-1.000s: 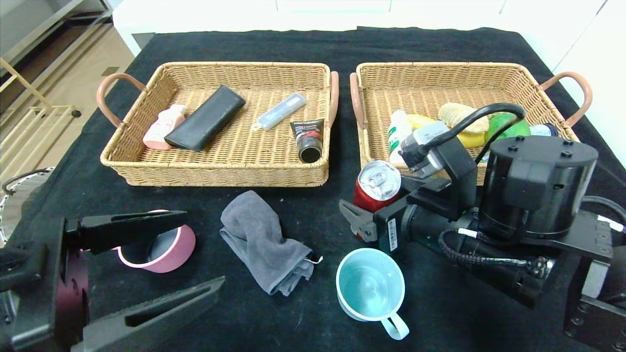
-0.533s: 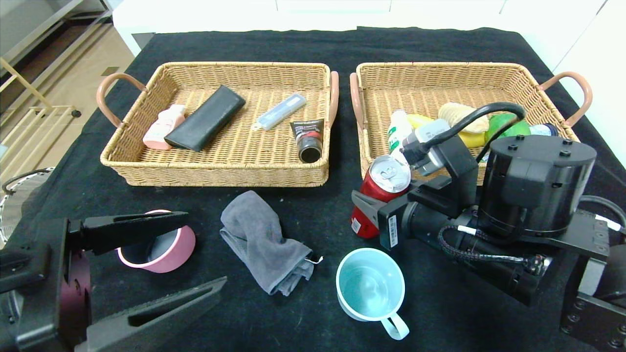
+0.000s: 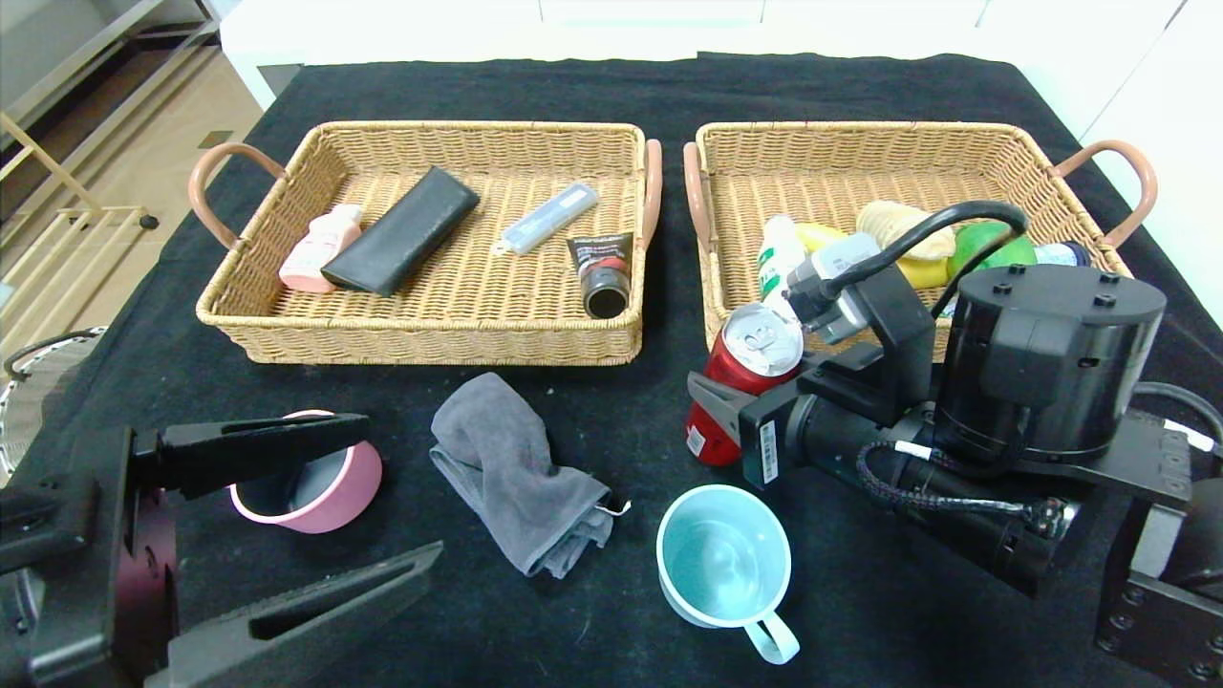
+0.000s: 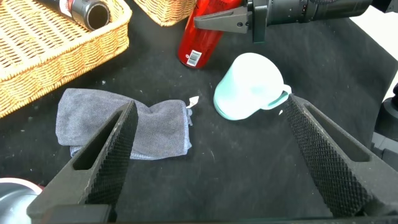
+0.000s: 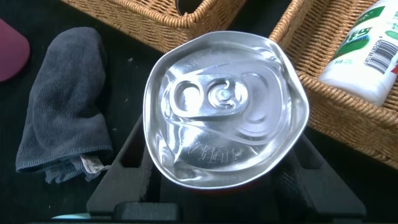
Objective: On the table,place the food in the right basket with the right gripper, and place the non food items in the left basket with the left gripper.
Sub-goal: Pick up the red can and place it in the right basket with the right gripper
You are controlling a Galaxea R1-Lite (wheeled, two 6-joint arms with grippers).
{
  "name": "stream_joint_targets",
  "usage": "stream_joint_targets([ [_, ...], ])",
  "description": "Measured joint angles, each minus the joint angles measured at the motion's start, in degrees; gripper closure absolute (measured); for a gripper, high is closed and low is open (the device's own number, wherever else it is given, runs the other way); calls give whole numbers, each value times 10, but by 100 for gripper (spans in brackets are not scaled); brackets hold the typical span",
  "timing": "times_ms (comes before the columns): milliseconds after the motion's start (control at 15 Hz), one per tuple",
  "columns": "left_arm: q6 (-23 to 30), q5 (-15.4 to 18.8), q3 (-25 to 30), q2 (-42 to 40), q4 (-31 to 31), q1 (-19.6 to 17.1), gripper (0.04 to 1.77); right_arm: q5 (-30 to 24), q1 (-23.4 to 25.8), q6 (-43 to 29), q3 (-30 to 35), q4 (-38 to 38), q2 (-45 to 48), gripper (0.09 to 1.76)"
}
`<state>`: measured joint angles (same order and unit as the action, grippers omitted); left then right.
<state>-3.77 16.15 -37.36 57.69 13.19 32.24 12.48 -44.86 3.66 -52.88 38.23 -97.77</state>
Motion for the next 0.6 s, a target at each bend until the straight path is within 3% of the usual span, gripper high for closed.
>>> stream_joint_targets([
  [600,0,0,0,1,0,0,9,0,0,0,-6,-12,23,83],
])
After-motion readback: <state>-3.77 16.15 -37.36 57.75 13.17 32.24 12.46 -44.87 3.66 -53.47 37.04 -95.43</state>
